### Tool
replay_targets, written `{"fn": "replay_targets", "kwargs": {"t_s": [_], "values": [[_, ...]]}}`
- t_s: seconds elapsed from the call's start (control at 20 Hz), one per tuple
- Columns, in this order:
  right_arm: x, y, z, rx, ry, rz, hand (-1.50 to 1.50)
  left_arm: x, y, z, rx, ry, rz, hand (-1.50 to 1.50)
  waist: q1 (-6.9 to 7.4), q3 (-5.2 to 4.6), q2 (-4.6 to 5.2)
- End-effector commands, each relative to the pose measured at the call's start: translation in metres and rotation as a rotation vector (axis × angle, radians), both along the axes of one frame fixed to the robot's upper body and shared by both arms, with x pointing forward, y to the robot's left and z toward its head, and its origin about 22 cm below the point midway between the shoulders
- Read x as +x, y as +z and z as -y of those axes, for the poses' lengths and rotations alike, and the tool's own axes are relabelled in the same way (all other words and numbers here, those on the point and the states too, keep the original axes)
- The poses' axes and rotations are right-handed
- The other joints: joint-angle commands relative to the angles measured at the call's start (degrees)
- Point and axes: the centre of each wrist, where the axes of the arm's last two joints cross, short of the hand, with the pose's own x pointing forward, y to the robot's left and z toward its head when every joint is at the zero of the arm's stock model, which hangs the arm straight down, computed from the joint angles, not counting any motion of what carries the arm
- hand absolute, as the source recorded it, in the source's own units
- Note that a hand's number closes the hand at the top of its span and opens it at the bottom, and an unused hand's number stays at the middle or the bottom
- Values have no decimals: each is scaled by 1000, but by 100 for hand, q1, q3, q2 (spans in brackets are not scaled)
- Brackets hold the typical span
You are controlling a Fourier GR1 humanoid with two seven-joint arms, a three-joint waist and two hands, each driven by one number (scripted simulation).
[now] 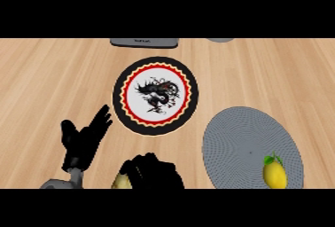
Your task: Pick the squash from the placemat and place it in the plate
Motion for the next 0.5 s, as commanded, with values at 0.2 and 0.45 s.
{"fn": "replay_targets", "kwargs": {"t_s": [0.2,0.45], "values": [[19,0,-4,387,-146,-14,150,1,-3,8,-25,17,-12,0,-47,-16,80],[51,-19,-10,346,-223,56,150,2,-5,2,2,29,-32,0,-65,-26,76]]}}
